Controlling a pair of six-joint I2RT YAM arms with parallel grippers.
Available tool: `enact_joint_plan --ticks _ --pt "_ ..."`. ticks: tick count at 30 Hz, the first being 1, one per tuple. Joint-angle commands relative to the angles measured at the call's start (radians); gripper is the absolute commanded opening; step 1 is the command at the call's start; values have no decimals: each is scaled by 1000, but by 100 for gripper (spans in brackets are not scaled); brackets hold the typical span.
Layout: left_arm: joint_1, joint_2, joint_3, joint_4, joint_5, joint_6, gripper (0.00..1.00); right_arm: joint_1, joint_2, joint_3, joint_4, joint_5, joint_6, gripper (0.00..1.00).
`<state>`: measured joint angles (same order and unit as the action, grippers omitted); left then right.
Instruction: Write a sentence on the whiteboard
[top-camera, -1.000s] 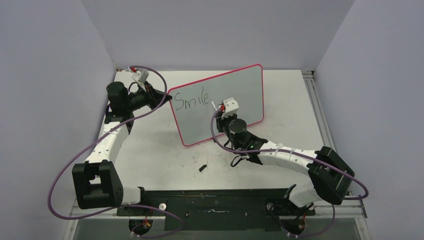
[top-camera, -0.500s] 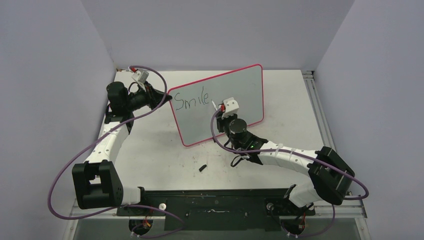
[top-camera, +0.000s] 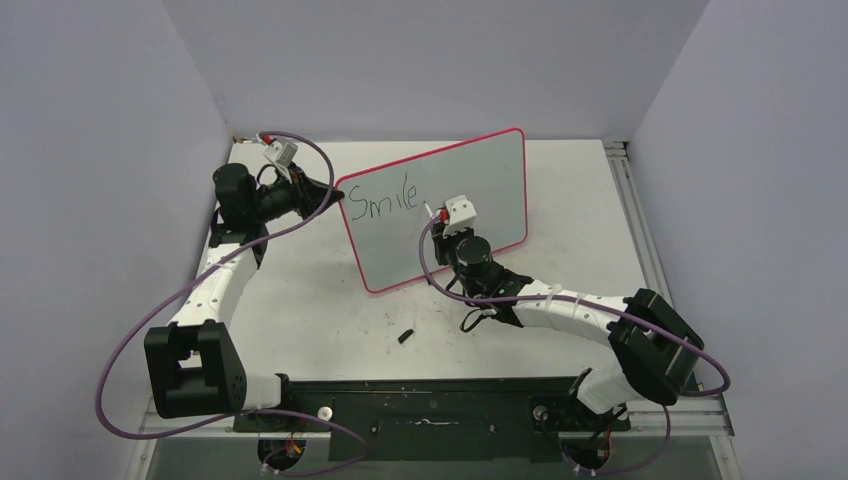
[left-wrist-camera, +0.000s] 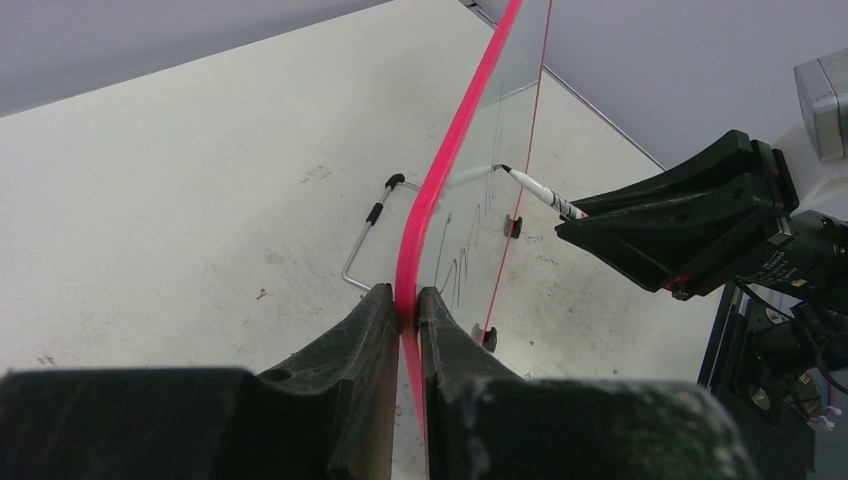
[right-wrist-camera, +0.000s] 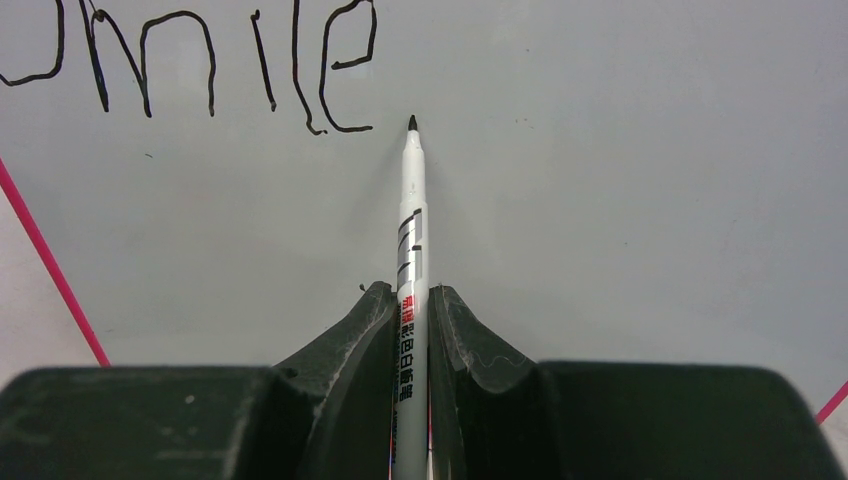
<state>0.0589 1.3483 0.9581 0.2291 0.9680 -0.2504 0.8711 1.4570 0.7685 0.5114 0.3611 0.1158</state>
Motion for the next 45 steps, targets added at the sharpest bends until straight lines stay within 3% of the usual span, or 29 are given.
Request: enact_joint_plan --ticks 1,19,32,45 --pt "4 -29 4 3 17 14 0 -7 9 29 15 -5 17 5" --pt "4 -34 2 4 16 14 0 32 -7 11 -13 3 48 5" --pt "5 -41 0 6 15 14 0 59 -189 15 -60 -2 30 5" --pt "5 -38 -3 7 14 13 0 -76 -212 11 -95 -119 -8 5"
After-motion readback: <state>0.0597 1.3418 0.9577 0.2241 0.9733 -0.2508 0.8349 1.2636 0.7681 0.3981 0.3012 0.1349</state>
